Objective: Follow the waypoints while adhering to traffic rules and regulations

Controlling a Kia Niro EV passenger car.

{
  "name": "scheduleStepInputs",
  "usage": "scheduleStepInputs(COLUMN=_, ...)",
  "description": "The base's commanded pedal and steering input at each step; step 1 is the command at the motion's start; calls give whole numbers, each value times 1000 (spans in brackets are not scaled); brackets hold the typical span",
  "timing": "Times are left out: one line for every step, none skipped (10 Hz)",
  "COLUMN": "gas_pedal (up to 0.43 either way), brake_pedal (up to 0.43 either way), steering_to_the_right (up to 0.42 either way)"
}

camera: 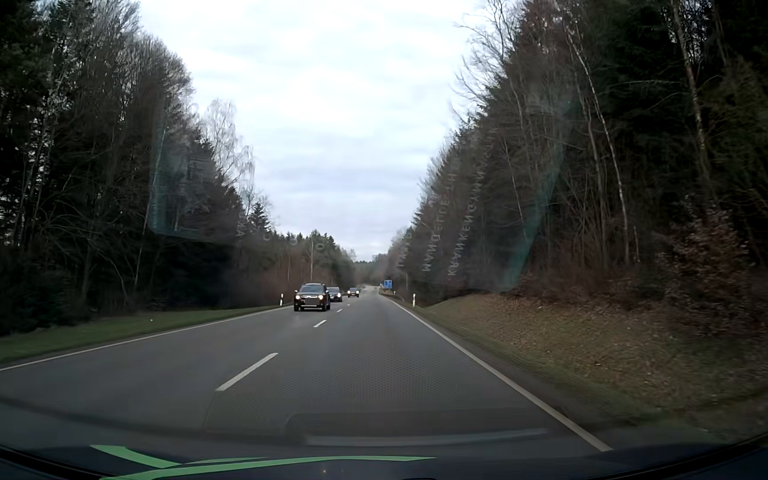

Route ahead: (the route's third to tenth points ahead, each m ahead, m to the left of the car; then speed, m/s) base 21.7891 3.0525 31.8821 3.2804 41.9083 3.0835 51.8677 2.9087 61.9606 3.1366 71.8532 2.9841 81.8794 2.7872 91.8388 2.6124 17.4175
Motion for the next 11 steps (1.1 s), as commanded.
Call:
scheduleStepInputs(gas_pedal=260, brake_pedal=0, steering_to_the_right=1)
scheduleStepInputs(gas_pedal=260, brake_pedal=0, steering_to_the_right=1)
scheduleStepInputs(gas_pedal=260, brake_pedal=0, steering_to_the_right=2)
scheduleStepInputs(gas_pedal=260, brake_pedal=0, steering_to_the_right=2)
scheduleStepInputs(gas_pedal=260, brake_pedal=0, steering_to_the_right=2)
scheduleStepInputs(gas_pedal=260, brake_pedal=0, steering_to_the_right=2)
scheduleStepInputs(gas_pedal=260, brake_pedal=0, steering_to_the_right=2)
scheduleStepInputs(gas_pedal=260, brake_pedal=0, steering_to_the_right=2)
scheduleStepInputs(gas_pedal=260, brake_pedal=0, steering_to_the_right=2)
scheduleStepInputs(gas_pedal=260, brake_pedal=0, steering_to_the_right=1)
scheduleStepInputs(gas_pedal=260, brake_pedal=0, steering_to_the_right=1)
